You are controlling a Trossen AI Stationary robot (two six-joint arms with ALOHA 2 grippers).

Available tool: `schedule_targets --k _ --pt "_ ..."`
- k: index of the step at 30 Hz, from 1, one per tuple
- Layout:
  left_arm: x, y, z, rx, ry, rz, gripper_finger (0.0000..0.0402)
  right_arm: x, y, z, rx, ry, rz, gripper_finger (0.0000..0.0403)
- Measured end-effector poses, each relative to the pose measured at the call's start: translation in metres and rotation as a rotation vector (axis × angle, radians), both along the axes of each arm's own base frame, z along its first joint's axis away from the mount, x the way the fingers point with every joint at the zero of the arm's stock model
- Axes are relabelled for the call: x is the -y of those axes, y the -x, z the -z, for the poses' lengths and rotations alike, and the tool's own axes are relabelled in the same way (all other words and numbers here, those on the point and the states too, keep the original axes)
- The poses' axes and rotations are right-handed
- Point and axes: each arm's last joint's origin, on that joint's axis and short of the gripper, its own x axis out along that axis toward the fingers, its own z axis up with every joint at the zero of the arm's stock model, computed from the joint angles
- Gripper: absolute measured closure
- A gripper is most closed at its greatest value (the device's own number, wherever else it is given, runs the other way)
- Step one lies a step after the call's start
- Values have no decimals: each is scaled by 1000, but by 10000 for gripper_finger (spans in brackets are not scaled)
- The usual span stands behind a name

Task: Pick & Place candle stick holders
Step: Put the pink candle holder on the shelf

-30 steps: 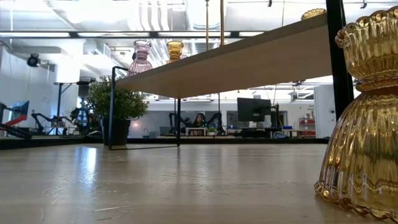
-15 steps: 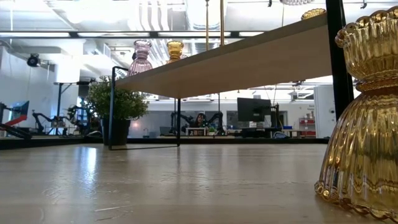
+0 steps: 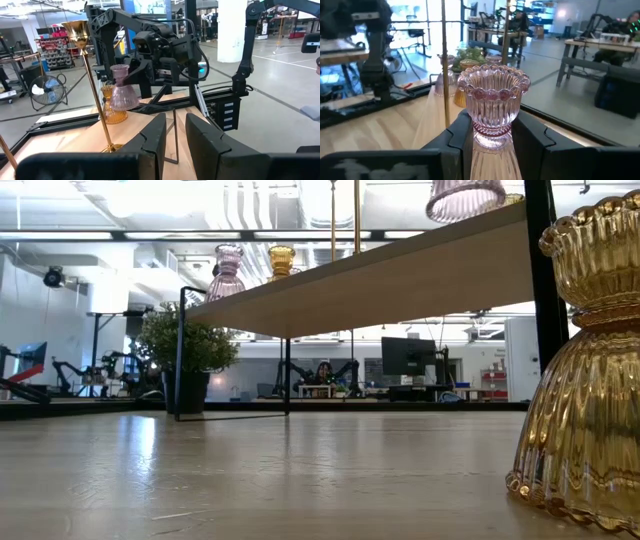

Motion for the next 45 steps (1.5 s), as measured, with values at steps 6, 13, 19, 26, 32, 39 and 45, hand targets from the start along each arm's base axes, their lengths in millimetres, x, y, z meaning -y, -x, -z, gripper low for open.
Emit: schedule_targets --k 6,13,19,26,32,39,45 --pt "0 0 0 0 0 0 323 6 -10 0 46 -45 37 305" --pt "0 0 0 0 1 0 323 10 -17 2 62 -61 64 305" --pt "0 0 0 1 2 0 323 14 -17 11 83 -82 74 305" --pt "-1 2 -2 7 5 0 323 13 -20 31 71 -102 59 305" --pt "-2 2 -2 10 7 1 323 15 -19 39 34 -114 45 305" --pt "-2 2 -2 11 7 0 323 18 -19 46 4 -123 40 305" --pt "-2 2 -2 11 8 0 323 21 -20 48 2 -124 47 305"
